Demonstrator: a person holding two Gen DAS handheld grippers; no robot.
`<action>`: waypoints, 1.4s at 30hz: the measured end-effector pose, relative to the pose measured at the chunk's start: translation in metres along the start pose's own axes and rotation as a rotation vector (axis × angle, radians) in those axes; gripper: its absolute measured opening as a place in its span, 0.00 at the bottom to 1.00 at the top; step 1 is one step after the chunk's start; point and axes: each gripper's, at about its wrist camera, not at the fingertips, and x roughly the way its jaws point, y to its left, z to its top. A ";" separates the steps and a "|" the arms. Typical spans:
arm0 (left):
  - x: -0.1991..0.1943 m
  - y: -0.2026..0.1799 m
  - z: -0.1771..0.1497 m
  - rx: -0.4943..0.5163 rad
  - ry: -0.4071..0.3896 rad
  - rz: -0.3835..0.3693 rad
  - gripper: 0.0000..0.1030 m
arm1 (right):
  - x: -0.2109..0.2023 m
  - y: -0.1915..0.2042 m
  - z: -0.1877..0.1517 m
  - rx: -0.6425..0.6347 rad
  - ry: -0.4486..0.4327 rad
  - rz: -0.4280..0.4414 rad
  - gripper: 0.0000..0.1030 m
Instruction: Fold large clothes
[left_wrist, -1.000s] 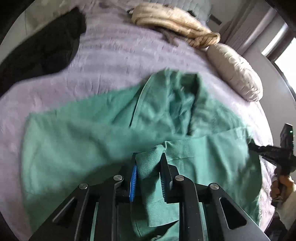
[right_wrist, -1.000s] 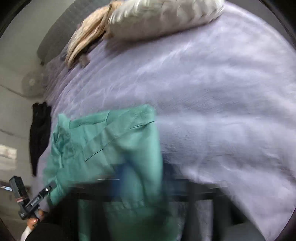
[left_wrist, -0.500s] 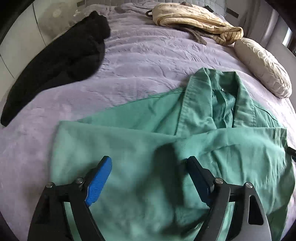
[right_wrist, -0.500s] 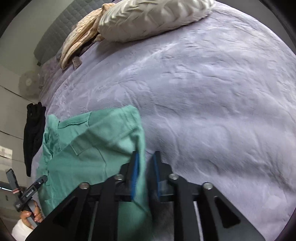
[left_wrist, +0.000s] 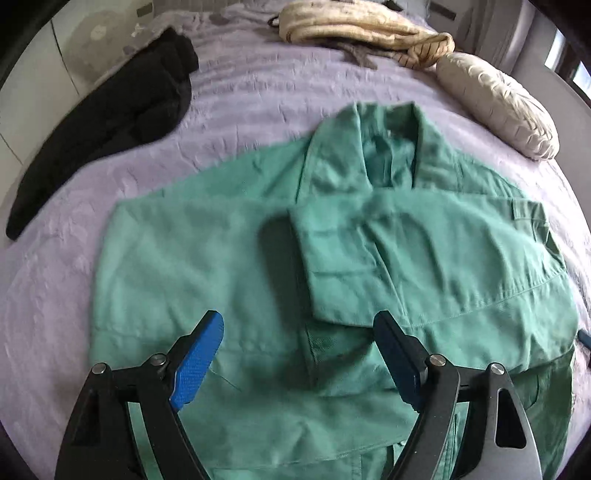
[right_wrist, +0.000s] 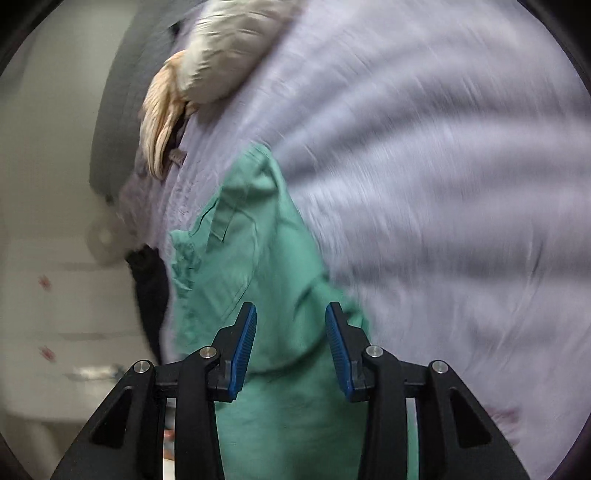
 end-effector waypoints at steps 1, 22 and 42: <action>0.000 -0.001 -0.001 -0.009 0.000 -0.002 0.82 | 0.007 -0.011 -0.002 0.062 0.005 0.026 0.41; -0.020 0.030 -0.011 -0.046 -0.020 0.073 0.81 | -0.009 -0.018 -0.016 -0.017 -0.037 -0.123 0.06; -0.006 0.029 -0.047 -0.010 0.037 0.100 0.66 | 0.027 0.016 -0.012 -0.393 0.028 -0.326 0.00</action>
